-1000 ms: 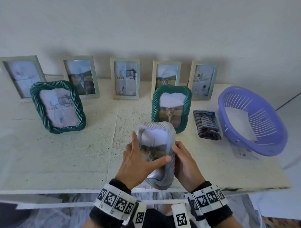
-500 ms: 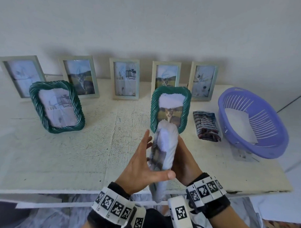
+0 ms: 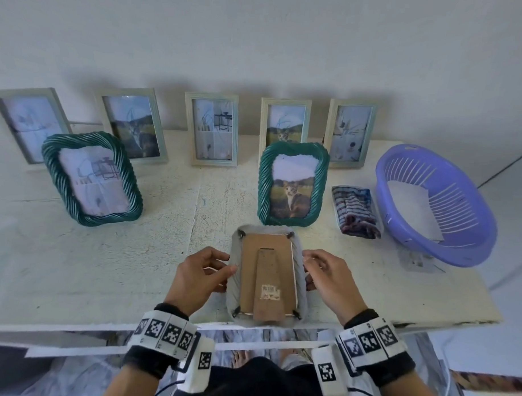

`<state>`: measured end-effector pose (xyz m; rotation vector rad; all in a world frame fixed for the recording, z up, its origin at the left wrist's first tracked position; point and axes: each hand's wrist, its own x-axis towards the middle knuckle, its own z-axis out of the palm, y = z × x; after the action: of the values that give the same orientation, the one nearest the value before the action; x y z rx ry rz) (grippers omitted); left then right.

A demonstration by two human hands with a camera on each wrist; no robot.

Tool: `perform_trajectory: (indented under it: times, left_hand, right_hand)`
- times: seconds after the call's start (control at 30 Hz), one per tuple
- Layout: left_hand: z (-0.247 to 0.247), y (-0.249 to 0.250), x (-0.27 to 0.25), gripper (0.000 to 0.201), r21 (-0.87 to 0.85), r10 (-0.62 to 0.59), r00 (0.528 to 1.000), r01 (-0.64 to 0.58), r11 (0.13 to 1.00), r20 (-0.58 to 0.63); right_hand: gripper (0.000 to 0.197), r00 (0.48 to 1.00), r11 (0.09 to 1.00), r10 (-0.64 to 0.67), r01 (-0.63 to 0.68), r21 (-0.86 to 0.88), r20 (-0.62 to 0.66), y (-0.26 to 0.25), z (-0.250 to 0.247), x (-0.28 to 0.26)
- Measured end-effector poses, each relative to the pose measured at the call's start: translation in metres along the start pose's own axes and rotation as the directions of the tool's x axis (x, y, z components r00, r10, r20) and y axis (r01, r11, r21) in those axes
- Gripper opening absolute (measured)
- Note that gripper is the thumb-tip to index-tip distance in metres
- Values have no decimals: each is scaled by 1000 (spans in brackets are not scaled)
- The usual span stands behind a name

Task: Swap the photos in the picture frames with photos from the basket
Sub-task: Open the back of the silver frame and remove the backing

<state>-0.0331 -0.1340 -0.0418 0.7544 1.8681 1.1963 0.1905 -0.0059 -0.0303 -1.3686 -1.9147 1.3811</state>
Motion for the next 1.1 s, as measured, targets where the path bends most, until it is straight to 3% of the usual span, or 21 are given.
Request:
perform_trajectory:
  times: [0.17, 0.33, 0.4, 0.5, 0.57, 0.7, 0.87, 1.0, 1.1]
  left_hand:
    - [7, -11, 2, 7, 176, 19, 999, -15, 984, -26]
    - [5, -13, 5, 8, 183, 9, 1000, -9, 983, -1]
    - [5, -13, 5, 8, 179, 11, 1000, -11, 984, 4]
    - [4, -14, 5, 8, 168, 7, 1000, -8, 986, 6]
    - [4, -15, 5, 8, 159, 8, 1000, -9, 987, 9]
    - [4, -16, 4, 8, 151, 18, 1000, -19, 988, 10]
    - [3, -18, 6, 8, 144, 7, 1000, -9, 989, 14]
    - [3, -18, 6, 8, 149, 14, 1000, -16, 989, 13]
    - [3, -16, 7, 8, 156, 12, 1000, -15, 988, 18]
  right_hand:
    - [14, 998, 975, -38, 46, -217, 43, 8, 1, 1]
    - [12, 997, 974, -42, 54, -219, 61, 5, -1, 7]
    - [19, 994, 947, -102, 112, -303, 51, 1, -1, 10]
    - [36, 960, 824, -252, 277, -494, 119, -4, 3, 16]
    - [41, 940, 714, -277, 339, -613, 198, -6, 7, 19]
    - [43, 935, 577, -231, 355, -735, 270, -8, 12, 22]
    - [37, 913, 467, -278, 401, -788, 300, -6, 8, 25]
    - [37, 909, 450, -235, 416, -790, 344, -3, 1, 24]
    - [43, 913, 504, -205, 407, -762, 352, -6, -1, 21]
